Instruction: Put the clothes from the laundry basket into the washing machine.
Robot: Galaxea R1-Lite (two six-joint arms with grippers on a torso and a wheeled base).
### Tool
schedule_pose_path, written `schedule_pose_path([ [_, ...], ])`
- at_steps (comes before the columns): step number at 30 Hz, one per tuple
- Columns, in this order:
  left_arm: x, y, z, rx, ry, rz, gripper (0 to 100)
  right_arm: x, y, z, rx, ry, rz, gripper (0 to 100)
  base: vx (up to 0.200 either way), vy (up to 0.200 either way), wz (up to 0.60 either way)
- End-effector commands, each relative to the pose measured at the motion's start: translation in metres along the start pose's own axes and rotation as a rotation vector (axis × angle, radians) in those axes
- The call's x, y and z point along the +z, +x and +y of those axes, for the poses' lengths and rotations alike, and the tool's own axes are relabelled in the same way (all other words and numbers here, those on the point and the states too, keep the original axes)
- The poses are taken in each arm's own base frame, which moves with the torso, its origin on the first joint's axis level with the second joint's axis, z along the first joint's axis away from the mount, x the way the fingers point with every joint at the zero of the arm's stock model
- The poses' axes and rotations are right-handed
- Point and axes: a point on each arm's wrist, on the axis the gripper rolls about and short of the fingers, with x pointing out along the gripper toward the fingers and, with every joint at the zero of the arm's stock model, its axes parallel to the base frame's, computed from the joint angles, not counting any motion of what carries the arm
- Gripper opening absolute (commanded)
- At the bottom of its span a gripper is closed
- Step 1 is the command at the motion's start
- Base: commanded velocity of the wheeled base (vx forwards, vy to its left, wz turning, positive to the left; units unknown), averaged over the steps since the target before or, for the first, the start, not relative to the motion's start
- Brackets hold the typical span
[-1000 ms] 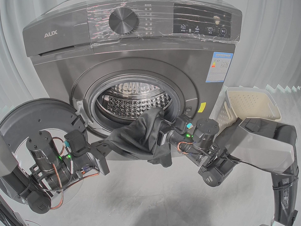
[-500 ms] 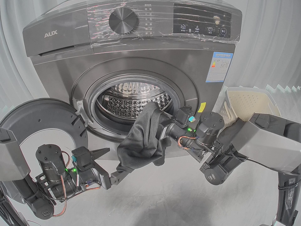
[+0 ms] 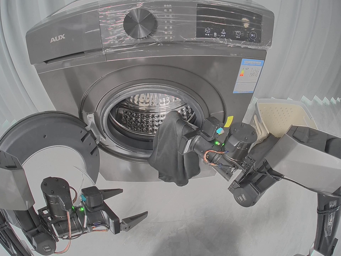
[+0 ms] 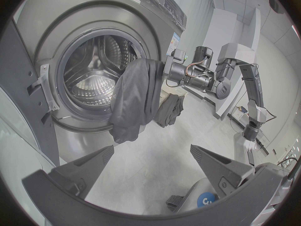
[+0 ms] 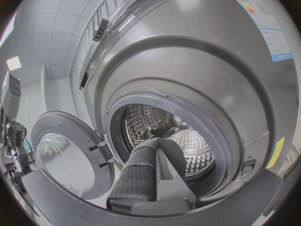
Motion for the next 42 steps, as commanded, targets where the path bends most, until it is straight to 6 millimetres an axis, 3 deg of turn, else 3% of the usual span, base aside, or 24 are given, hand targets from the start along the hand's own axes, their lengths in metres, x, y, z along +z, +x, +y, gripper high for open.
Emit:
schedule_pose_path([
  [1,-0.007,0.001,0.0,0.003,-0.011,0.039,100,0.005,-0.001,-0.001,0.0,-0.001,-0.013,0,0.0,0.0,0.0],
  [7,-0.006,0.009,0.004,0.014,-0.012,0.027,100,0.007,-0.001,0.004,0.009,0.001,-0.015,0,0.0,0.0,0.0],
  [8,0.003,0.021,0.008,0.021,-0.01,-0.023,100,0.009,-0.002,0.009,0.02,0.004,-0.02,0,0.0,0.0,0.0],
  [14,0.021,0.05,0.017,0.057,-0.007,-0.117,100,0.014,-0.011,0.024,0.055,0.014,-0.009,0,0.0,0.0,0.0],
  [23,0.019,0.081,0.022,0.051,-0.004,-0.131,100,0.014,-0.015,0.036,0.082,0.028,0.004,0,0.0,0.0,0.0],
  [32,0.026,0.098,0.02,0.029,0.013,-0.17,100,0.014,-0.017,0.053,0.122,0.037,0.01,0,0.0,0.0,0.0],
  [42,0.026,0.125,0.037,0.082,0.012,-0.206,100,0.014,-0.021,0.063,0.121,0.054,0.015,0,0.0,0.0,0.0],
])
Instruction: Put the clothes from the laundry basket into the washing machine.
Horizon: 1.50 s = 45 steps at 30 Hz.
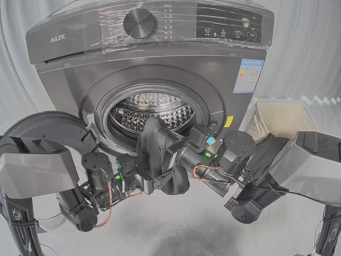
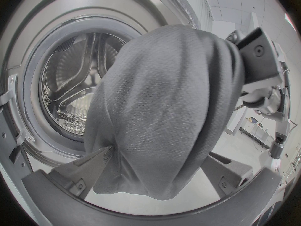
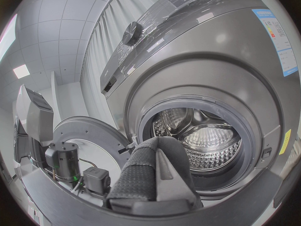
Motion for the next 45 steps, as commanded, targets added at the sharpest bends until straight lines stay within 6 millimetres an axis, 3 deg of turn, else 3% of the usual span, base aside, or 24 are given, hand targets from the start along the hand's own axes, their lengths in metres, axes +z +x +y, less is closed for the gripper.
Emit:
schedule_pose_path([
  [1,-0.01,0.012,0.011,0.039,-0.004,0.004,100,0.001,-0.004,0.006,0.008,0.007,0.007,0,0.0,0.0,0.0],
  [8,-0.019,0.029,0.021,0.06,-0.004,-0.004,100,0.006,-0.009,0.011,0.014,0.011,0.006,0,0.0,0.0,0.0],
  [16,-0.016,0.042,0.027,0.111,0.002,-0.046,100,0.004,-0.014,0.011,0.012,0.019,0.02,0,0.0,0.0,0.0],
  [17,-0.016,0.042,0.028,0.113,0.002,-0.047,0,0.004,-0.014,0.011,0.012,0.019,0.02,0,0.0,0.0,0.0],
  [28,0.002,0.037,0.035,0.132,-0.006,-0.1,0,-0.001,-0.031,-0.001,-0.023,0.015,0.08,0,0.0,0.0,0.0],
  [36,0.028,0.018,0.035,0.155,-0.037,-0.157,0,-0.02,-0.059,-0.021,-0.094,0.006,0.207,0,0.0,0.0,0.0],
  [43,0.042,0.001,0.026,0.14,-0.038,-0.172,0,-0.024,-0.063,-0.023,-0.099,0.004,0.233,0,0.0,0.0,0.0],
  [44,0.043,-0.002,0.025,0.139,-0.038,-0.17,0,-0.025,-0.063,-0.022,-0.097,0.004,0.236,100,0.0,0.0,0.0],
  [45,0.044,-0.004,0.024,0.139,-0.037,-0.173,0,-0.025,-0.063,-0.022,-0.096,0.004,0.236,100,0.0,0.0,0.0],
])
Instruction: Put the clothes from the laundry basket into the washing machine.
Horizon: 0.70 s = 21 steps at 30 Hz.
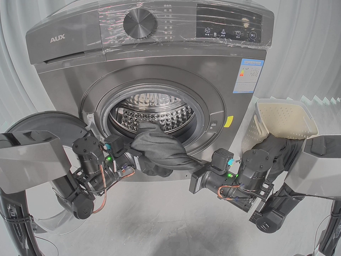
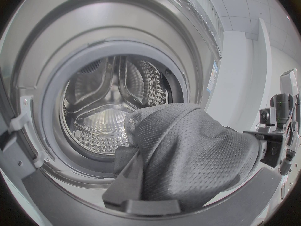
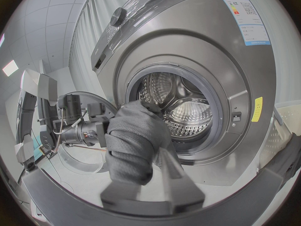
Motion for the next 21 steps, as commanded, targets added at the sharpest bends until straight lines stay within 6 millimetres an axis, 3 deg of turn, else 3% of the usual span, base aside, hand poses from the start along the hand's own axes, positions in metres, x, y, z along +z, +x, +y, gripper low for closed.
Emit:
schedule_pose_path([
  [1,0.017,-0.011,-0.005,-0.009,0.004,-0.035,0,-0.003,-0.001,0.0,0.001,0.0,0.012,100,0.0,0.0,0.0],
  [14,0.04,-0.063,-0.013,-0.018,0.006,-0.033,0,-0.048,-0.058,-0.004,-0.019,-0.012,0.292,100,0.0,0.0,0.0],
  [21,0.043,-0.086,-0.02,-0.032,0.001,-0.014,0,-0.052,-0.064,-0.013,-0.057,0.014,0.293,100,0.0,0.0,0.0],
])
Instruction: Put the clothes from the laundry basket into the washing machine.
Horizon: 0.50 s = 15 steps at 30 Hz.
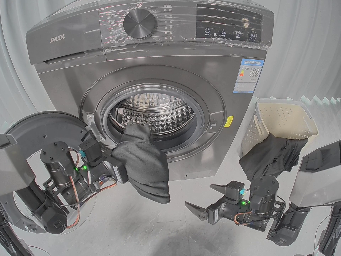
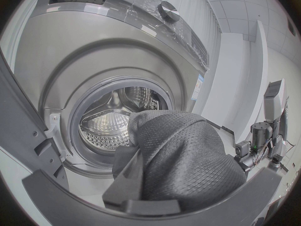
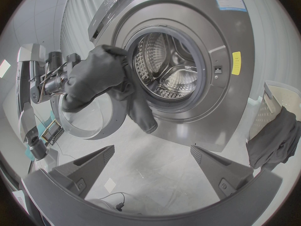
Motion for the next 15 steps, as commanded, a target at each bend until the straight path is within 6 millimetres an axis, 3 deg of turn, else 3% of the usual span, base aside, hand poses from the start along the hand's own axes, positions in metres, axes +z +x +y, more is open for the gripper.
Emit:
schedule_pose_path([
  [1,0.006,-0.017,-0.004,-0.007,0.001,-0.008,0,-0.001,-0.003,-0.018,-0.06,0.038,0.001,100,0.0,0.0,0.0],
  [3,0.006,-0.017,-0.004,-0.007,0.001,-0.008,0,-0.001,-0.003,-0.018,-0.06,0.038,0.001,100,0.0,0.0,0.0],
  [9,0.009,-0.021,0.008,0.044,0.007,-0.015,0,0.01,-0.01,-0.049,-0.181,0.076,-0.047,100,0.0,0.0,0.0],
  [15,0.006,-0.024,0.013,0.066,0.013,0.001,0,0.017,-0.015,-0.066,-0.262,0.128,-0.087,100,0.0,0.0,0.0],
])
